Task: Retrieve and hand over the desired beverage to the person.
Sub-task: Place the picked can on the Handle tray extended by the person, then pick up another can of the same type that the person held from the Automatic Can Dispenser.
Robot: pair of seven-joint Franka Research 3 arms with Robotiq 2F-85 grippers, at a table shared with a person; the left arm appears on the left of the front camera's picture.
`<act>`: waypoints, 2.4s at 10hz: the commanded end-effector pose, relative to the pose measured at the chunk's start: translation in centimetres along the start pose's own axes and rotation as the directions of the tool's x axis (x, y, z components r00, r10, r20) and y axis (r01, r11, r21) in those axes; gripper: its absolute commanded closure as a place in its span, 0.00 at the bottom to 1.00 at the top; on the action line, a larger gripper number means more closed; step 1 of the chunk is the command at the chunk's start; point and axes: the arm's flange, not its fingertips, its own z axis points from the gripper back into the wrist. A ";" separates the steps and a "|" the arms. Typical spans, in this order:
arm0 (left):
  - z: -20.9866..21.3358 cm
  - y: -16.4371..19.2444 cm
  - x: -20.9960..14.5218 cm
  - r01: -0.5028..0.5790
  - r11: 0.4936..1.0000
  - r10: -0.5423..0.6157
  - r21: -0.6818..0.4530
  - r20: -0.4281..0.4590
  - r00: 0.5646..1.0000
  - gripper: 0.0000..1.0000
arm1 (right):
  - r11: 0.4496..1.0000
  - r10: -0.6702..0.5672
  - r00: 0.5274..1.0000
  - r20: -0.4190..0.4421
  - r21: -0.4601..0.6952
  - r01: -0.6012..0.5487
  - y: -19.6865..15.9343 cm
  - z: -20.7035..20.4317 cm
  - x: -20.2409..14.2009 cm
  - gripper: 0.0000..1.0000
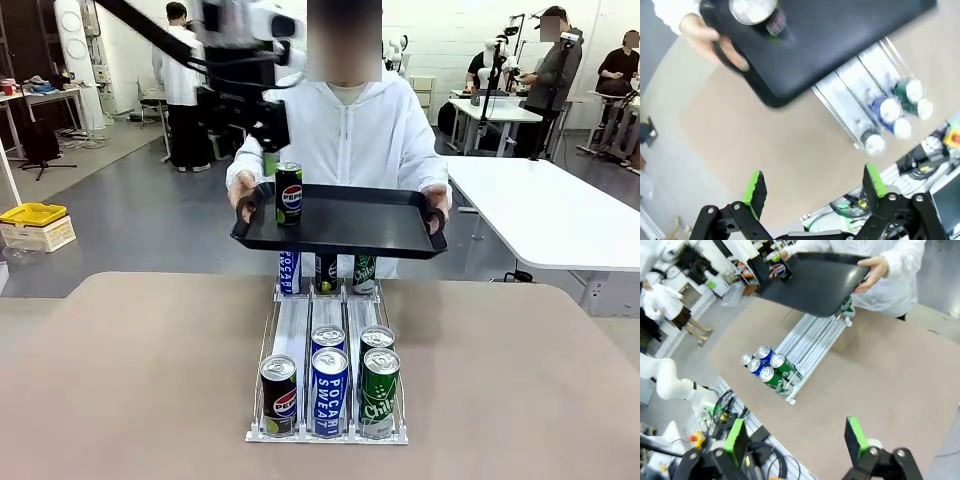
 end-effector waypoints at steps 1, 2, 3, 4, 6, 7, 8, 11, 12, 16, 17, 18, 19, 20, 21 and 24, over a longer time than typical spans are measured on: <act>-1.1 2.8 -14.4 0.086 0.993 -0.074 -0.080 0.143 0.987 0.00 | 1.000 0.013 1.000 0.018 0.022 -0.013 0.0 -0.1 0.0 0.00; -0.4 4.5 -17.5 0.083 0.987 -0.055 -0.139 0.190 0.980 0.00 | 1.000 0.013 1.000 0.018 0.022 -0.013 0.0 -0.1 0.0 0.00; 0.4 6.7 -19.5 0.076 0.974 -0.027 -0.213 0.225 0.974 0.00 | 1.000 0.013 1.000 0.018 0.022 -0.013 0.0 -0.1 0.0 0.00; 0.8 8.1 -20.4 0.081 0.962 -0.017 -0.261 0.240 0.971 0.00 | 1.000 0.013 1.000 0.018 0.022 -0.013 0.0 -0.1 0.0 0.00; 0.2 8.5 -18.7 0.105 0.952 -0.037 -0.286 0.232 0.972 0.00 | 1.000 0.013 1.000 0.018 0.022 -0.013 0.0 -0.1 0.0 0.00; 0.2 8.5 -18.5 0.097 0.950 -0.030 -0.297 0.224 0.974 0.00 | 1.000 0.013 1.000 0.018 0.022 -0.013 0.0 -0.1 0.0 0.00; -0.4 8.9 -18.0 0.090 0.946 -0.024 -0.310 0.212 0.977 0.00 | 1.000 0.013 1.000 0.018 0.022 -0.013 0.0 -0.1 0.0 0.00; -0.7 8.8 -19.4 0.081 0.953 -0.018 -0.291 0.214 0.977 0.00 | 1.000 0.013 1.000 0.018 0.022 -0.013 0.0 -0.1 0.0 0.00; -0.7 8.8 -19.4 0.081 0.953 -0.018 -0.291 0.214 0.977 0.00 | 1.000 0.013 1.000 0.018 0.022 -0.013 0.0 -0.1 0.0 0.00; -0.7 8.8 -19.4 0.081 0.953 -0.018 -0.291 0.214 0.977 0.00 | 1.000 0.013 1.000 0.018 0.022 -0.013 0.0 -0.1 0.0 0.00; -0.7 8.8 -19.4 0.081 0.953 -0.018 -0.291 0.214 0.977 0.00 | 1.000 0.013 1.000 0.018 0.022 -0.013 0.0 -0.1 0.0 0.00; -0.4 8.9 -19.1 0.075 0.954 -0.012 -0.290 0.213 0.977 0.00 | 1.000 0.013 1.000 0.018 0.022 -0.013 0.0 -0.1 0.0 0.00; 0.4 12.3 -21.2 0.117 0.921 -0.002 -0.372 0.295 0.955 0.00 | 1.000 0.013 1.000 0.018 0.022 -0.013 0.0 -0.1 0.0 0.00; 1.2 15.4 -23.1 0.135 0.902 0.036 -0.409 0.383 0.923 0.00 | 1.000 0.013 1.000 0.018 0.022 -0.013 0.0 -0.1 0.0 0.00; 1.6 17.5 -24.9 0.133 0.901 0.080 -0.414 0.458 0.885 0.00 | 1.000 0.013 1.000 0.018 0.022 -0.013 0.0 -0.1 0.0 0.00; -0.7 21.3 -26.8 0.160 0.861 0.152 -0.483 0.545 0.825 0.00 | 1.000 0.013 1.000 0.018 0.022 -0.013 0.0 -0.1 0.0 0.00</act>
